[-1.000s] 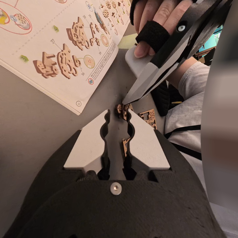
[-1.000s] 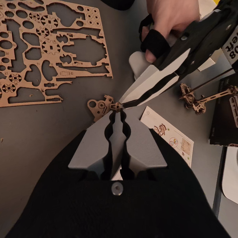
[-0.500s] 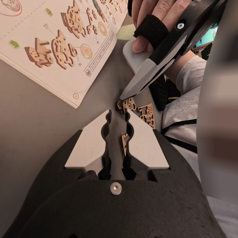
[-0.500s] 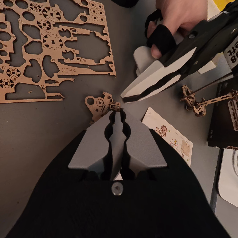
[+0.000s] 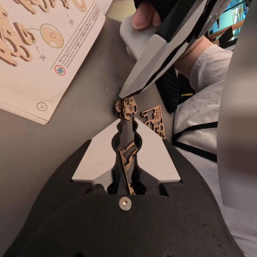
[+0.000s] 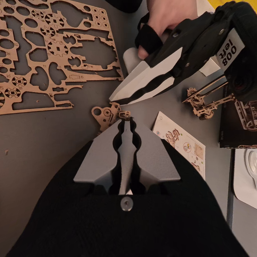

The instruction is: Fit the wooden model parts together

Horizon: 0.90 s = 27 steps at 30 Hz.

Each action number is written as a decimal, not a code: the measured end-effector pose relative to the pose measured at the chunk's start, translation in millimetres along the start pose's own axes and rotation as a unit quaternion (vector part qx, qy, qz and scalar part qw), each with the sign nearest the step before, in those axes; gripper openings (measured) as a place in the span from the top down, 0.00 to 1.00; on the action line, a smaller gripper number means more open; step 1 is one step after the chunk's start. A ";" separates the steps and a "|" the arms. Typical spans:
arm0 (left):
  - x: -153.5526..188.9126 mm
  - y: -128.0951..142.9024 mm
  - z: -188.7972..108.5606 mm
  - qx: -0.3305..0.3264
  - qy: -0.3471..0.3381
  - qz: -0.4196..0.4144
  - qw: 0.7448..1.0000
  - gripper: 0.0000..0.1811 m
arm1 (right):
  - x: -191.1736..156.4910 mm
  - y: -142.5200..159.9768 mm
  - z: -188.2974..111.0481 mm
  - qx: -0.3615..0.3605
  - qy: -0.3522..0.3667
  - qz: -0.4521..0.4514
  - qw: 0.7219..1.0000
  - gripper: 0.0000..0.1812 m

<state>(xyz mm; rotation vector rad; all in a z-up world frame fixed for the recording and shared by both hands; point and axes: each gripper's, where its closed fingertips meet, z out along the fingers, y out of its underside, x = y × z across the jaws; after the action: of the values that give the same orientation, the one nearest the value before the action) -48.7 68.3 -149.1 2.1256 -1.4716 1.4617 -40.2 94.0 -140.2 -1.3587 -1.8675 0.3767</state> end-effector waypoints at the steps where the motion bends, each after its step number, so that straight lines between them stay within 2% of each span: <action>1: -0.6 -0.6 0.4 0.003 -0.005 0.002 1.000 0.94 | -1.4 0.4 -0.3 0.000 0.001 0.000 1.000 0.97; 13: 5.1 5.8 6.2 0.008 0.007 -0.005 1.000 0.99 | -10.6 -9.3 -6.9 0.006 -0.003 0.015 1.000 0.97; 23: 30.2 6.8 30.1 -0.023 0.028 0.008 0.999 1.00 | -41.0 -11.6 -31.7 -0.032 0.067 -0.012 0.997 0.97; 27: 37.8 9.6 41.9 -0.045 0.027 0.021 0.998 1.00 | -49.3 -13.5 -40.7 -0.018 0.081 0.013 0.996 0.97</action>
<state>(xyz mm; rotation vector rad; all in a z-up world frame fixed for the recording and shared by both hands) -29.3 14.7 -144.1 1.9991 -1.5398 1.4268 -13.4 36.2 -125.5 -1.3967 -1.7323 0.2384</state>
